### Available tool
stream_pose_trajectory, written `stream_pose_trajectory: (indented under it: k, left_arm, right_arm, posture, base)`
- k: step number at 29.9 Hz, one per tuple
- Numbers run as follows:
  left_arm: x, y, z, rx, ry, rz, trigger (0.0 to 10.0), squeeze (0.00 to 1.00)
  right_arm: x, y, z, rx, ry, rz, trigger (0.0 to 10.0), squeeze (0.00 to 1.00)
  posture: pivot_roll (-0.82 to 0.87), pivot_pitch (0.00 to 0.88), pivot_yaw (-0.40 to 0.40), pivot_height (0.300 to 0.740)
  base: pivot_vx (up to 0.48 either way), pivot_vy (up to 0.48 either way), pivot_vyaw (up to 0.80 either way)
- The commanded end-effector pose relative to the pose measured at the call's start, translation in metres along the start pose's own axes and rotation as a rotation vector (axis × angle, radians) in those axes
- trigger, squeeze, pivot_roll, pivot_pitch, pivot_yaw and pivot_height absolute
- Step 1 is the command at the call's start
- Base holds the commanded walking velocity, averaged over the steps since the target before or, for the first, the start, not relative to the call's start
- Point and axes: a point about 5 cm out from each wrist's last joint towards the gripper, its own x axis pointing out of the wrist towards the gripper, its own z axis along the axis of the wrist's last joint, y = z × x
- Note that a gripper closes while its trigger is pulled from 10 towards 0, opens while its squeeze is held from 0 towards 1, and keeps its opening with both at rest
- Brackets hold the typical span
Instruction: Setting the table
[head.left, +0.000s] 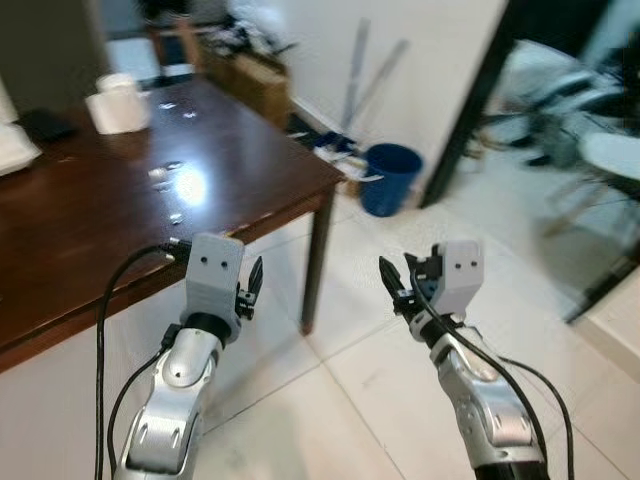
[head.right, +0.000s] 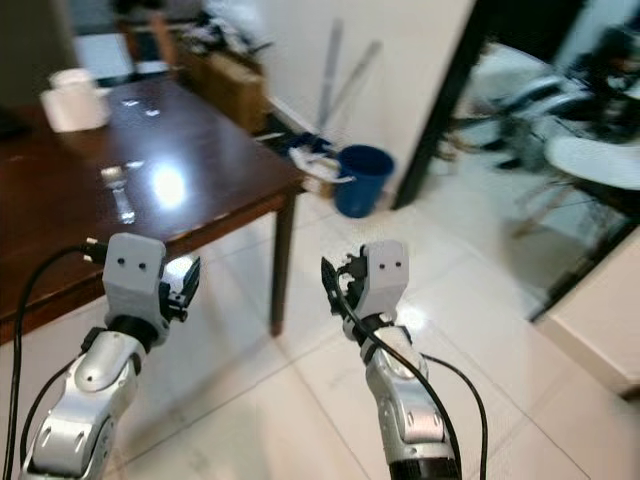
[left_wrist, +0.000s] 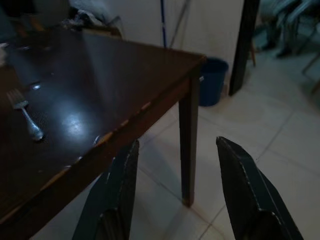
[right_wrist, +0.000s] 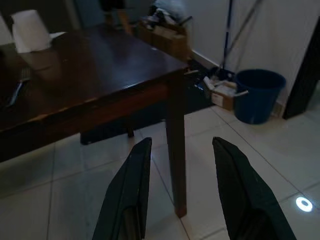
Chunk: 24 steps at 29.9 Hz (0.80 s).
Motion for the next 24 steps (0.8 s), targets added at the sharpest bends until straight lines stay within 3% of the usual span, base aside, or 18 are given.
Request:
stream_pose_trajectory:
  k: [1, 24]
  left_arm:
    - [0.0005, 0.0012, -0.0038, -0.008, 0.024, -0.003, 10.0, 0.00]
    - [0.0025, -0.0008, -0.0022, -0.008, 0.015, 0.015, 10.0, 0.00]
  right_arm:
    - [0.0000, 0.0002, -0.0032, 0.009, 0.011, -0.007, 10.0, 0.00]
    - [0.0027, -0.0007, -0.0043, 0.008, 0.021, 0.011, 10.0, 0.00]
  posture:
    - [0.02, 0.000, 0.049, 0.740]
    - [0.06, 0.000, 0.021, 0.740]
  base:
    - [0.000, 0.000, -0.80]
    - [0.000, 0.000, -0.80]
